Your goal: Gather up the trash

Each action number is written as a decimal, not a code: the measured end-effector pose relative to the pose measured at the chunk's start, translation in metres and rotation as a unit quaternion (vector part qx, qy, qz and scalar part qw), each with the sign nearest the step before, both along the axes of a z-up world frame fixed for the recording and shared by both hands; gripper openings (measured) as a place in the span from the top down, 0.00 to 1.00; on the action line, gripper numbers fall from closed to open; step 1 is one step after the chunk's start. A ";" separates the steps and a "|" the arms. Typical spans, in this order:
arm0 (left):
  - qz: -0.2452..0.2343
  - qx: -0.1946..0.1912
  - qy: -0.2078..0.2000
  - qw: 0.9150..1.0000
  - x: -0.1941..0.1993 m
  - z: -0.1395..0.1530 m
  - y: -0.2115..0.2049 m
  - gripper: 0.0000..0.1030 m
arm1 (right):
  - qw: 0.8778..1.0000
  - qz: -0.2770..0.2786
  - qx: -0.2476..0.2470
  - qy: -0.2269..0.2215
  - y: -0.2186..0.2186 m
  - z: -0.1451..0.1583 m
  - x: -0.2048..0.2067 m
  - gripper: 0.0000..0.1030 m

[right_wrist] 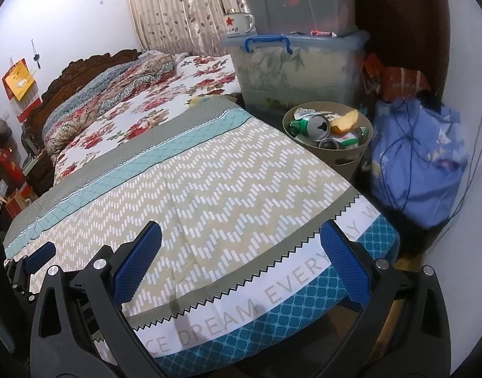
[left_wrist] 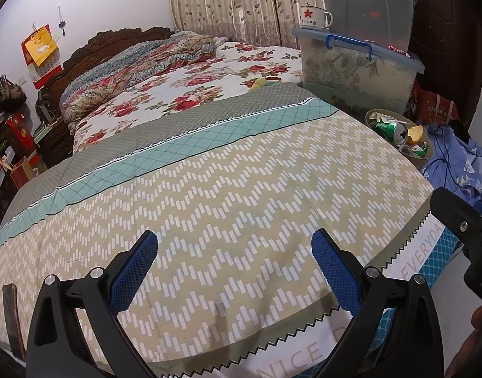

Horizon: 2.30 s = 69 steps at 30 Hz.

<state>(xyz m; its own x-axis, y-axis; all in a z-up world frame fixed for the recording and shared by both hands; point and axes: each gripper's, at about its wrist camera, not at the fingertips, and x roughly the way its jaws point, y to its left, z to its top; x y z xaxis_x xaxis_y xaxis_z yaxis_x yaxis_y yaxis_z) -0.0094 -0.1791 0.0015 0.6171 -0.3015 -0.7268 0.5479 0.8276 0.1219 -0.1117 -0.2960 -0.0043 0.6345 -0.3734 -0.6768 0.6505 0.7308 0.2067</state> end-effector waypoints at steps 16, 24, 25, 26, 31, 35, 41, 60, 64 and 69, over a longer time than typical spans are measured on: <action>-0.003 0.003 -0.003 1.000 -0.004 -0.002 -0.002 0.08 | 1.000 0.000 -0.003 -0.001 0.001 -0.001 0.000 0.03; -0.005 0.005 -0.005 1.000 -0.005 -0.001 -0.002 0.08 | 1.000 0.004 0.001 -0.002 0.002 -0.002 0.001 0.03; -0.005 0.005 -0.005 1.000 -0.005 -0.001 -0.002 0.08 | 1.000 0.004 0.001 -0.002 0.002 -0.003 0.001 0.03; -0.006 0.006 -0.005 1.000 -0.006 -0.001 -0.002 0.08 | 1.000 0.004 0.001 -0.002 0.002 -0.003 0.001 0.03; -0.007 0.007 -0.007 1.000 -0.006 -0.001 -0.003 0.08 | 1.000 0.006 0.002 -0.003 0.003 -0.003 0.001 0.03; -0.007 0.009 -0.006 1.000 -0.006 -0.001 -0.003 0.08 | 1.000 0.006 0.005 -0.003 0.002 -0.002 0.001 0.03; -0.010 0.010 -0.007 1.000 -0.007 -0.001 -0.004 0.08 | 1.000 0.005 0.006 -0.003 0.003 -0.002 0.002 0.03; -0.021 0.018 -0.012 1.000 -0.010 -0.002 -0.008 0.08 | 1.000 0.006 0.005 -0.003 0.003 -0.003 0.002 0.03; -0.021 0.018 -0.011 1.000 -0.011 -0.002 -0.008 0.08 | 1.000 0.007 0.006 -0.003 0.004 -0.004 0.002 0.03; -0.024 0.020 -0.012 0.999 -0.012 -0.003 -0.008 0.08 | 1.000 0.007 0.007 -0.003 0.004 -0.006 0.002 0.03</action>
<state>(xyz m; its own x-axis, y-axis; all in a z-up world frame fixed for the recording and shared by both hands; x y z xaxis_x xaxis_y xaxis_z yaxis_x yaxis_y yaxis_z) -0.0211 -0.1869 -0.0018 0.6197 -0.3022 -0.7243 0.5840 0.7941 0.1684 -0.1101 -0.2916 -0.0101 0.6440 -0.3551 -0.6776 0.6390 0.7367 0.2212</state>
